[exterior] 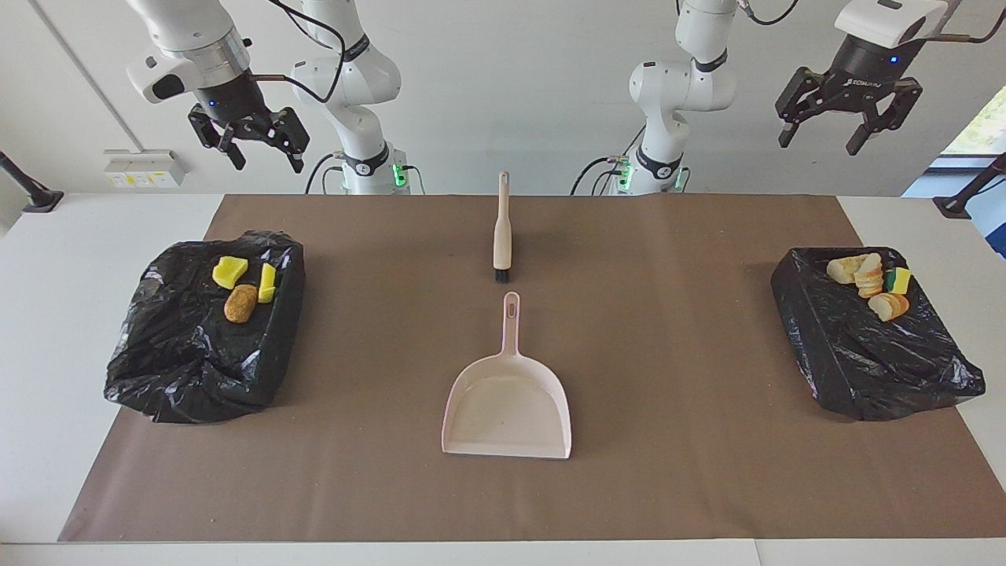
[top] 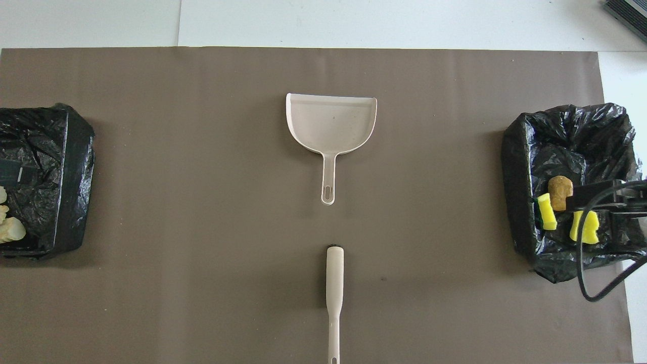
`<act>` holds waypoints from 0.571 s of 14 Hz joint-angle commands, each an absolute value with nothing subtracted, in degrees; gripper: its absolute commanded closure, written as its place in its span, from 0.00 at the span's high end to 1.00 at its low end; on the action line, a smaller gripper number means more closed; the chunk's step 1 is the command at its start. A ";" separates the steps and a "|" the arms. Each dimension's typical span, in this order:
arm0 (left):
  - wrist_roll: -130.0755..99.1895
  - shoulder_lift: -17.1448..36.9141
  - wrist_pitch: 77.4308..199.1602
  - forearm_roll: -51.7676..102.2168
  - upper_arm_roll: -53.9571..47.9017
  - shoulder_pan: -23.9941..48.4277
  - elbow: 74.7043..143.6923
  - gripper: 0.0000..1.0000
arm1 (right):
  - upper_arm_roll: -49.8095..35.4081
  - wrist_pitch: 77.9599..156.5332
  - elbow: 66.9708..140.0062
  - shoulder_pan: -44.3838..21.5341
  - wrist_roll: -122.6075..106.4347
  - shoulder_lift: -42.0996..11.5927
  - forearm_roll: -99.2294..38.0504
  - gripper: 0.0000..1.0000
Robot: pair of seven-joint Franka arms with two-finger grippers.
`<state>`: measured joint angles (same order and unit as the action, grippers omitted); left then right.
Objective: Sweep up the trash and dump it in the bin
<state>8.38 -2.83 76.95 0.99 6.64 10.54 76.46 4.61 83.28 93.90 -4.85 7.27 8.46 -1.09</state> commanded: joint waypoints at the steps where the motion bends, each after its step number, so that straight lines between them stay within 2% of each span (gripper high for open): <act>1: 9.23 -5.71 77.17 0.53 6.85 10.02 80.51 1.00 | 4.48 82.71 93.52 -4.22 6.33 8.53 -1.41 1.00; 8: 9.23 -5.01 78.49 0.35 6.77 8.61 79.89 1.00 | 4.48 82.71 93.43 -4.22 6.33 8.53 -1.41 1.00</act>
